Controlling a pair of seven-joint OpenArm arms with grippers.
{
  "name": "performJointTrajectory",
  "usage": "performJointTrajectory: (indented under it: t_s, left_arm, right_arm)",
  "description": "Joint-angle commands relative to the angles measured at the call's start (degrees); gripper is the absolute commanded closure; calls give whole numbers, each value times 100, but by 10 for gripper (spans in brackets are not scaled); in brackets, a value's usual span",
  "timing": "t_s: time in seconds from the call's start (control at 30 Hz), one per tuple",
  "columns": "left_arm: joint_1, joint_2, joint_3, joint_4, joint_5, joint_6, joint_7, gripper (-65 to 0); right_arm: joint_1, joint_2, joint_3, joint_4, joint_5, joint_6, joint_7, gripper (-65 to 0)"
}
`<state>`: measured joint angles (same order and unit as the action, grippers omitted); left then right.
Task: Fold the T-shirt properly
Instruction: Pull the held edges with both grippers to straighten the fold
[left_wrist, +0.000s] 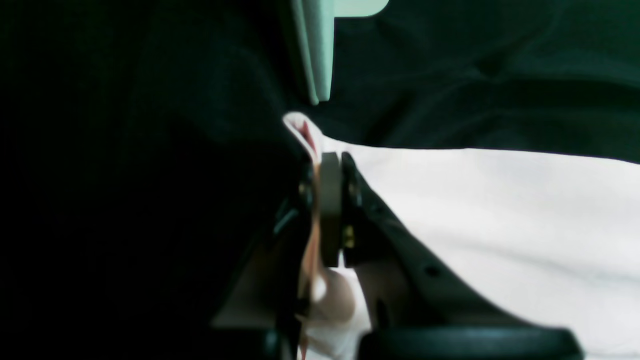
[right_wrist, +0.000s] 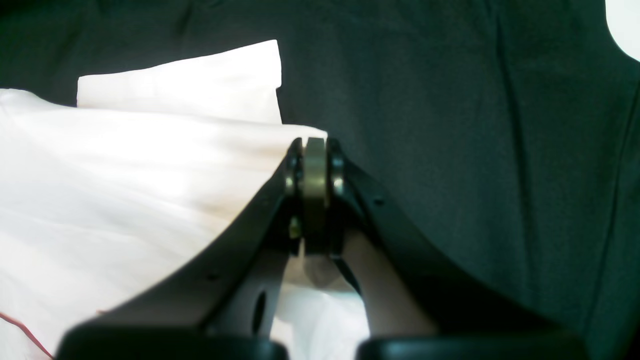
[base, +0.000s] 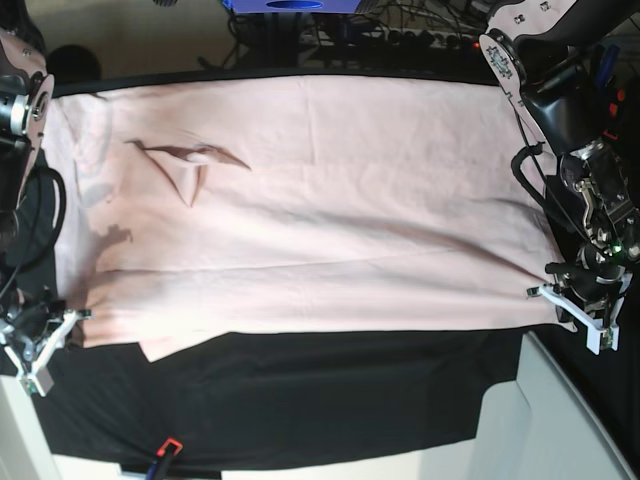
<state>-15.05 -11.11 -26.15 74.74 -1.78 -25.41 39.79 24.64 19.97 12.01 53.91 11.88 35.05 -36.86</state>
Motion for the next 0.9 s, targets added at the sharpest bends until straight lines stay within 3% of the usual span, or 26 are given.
performJointTrajectory:
  t_s: [0.0, 0.37, 0.67, 0.87]
  left_arm:
    - [-100, -115, 0, 117, -11, 57, -142, 0]
    - [331, -115, 0, 152, -46, 49, -177, 0]
    - [744, -106, 0, 214, -46, 49, -177, 0]
    - [1219, -53, 9, 680, -2, 49, -133, 0]
  right_arm:
    - [116, 118, 34, 117, 65, -19, 139, 0]
    - [-491, 126, 34, 117, 74, -10, 491, 0]
    - [-763, 126, 43, 152, 74, -10, 473, 0]
    - [-1273, 74, 43, 794, 74, -37, 367, 0]
